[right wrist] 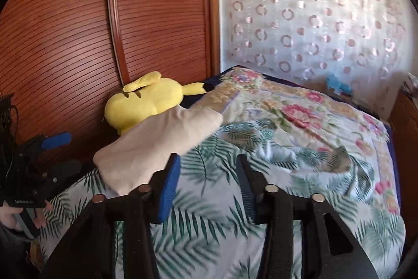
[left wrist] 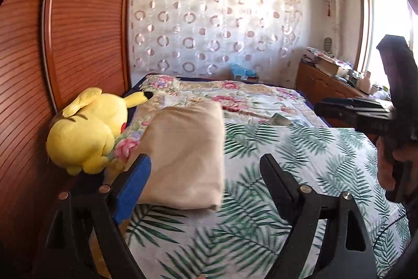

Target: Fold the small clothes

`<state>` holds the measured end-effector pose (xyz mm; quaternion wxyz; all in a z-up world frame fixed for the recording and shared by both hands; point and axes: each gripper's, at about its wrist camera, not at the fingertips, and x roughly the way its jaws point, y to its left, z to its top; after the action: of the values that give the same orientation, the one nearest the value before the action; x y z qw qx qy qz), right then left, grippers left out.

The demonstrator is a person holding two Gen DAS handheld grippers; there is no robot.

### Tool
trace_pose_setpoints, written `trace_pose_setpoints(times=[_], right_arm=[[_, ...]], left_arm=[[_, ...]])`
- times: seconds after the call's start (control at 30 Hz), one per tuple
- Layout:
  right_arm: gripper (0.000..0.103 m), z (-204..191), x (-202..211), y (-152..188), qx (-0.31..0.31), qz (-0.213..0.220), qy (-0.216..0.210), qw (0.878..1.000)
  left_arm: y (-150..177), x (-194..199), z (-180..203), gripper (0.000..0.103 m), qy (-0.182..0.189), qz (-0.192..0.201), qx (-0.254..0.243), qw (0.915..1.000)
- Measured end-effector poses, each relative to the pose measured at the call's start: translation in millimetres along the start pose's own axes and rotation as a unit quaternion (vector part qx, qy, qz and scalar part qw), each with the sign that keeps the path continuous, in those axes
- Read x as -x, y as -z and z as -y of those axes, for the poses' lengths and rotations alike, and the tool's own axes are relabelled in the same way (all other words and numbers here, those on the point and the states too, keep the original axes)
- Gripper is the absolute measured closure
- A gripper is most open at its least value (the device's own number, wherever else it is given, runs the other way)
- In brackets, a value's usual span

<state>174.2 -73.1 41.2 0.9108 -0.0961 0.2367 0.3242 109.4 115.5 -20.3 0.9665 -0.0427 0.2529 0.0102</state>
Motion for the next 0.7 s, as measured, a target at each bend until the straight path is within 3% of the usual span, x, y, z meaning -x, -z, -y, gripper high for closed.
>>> trace_pose_setpoints(times=[0.07, 0.23, 0.33, 0.5, 0.7], right_arm=[[0.039, -2.7, 23.6, 13.8, -0.009, 0.005, 0.012, 1.000], [0.037, -13.4, 86.8, 41.1, -0.033, 0.032, 0.061, 0.997], [0.021, -22.3, 123.1, 51.6, -0.056, 0.059, 0.087, 0.993], [0.020, -46.4, 167.3, 65.3, -0.072, 0.092, 0.134, 0.984], [0.020, -77.5, 194.2, 85.3, -0.087, 0.110, 0.161, 0.977]], left_arm=[[-3.0, 8.8, 16.9, 0.017, 0.014, 0.007, -0.007, 0.9999], [-10.7, 29.7, 54.3, 0.017, 0.037, 0.028, -0.025, 0.9986], [-15.2, 43.4, 76.4, 0.017, 0.053, 0.036, -0.032, 0.9974], [-22.3, 64.7, 107.1, 0.017, 0.069, 0.048, -0.042, 0.9956], [-21.4, 80.7, 129.8, 0.017, 0.068, 0.046, -0.053, 0.9952]])
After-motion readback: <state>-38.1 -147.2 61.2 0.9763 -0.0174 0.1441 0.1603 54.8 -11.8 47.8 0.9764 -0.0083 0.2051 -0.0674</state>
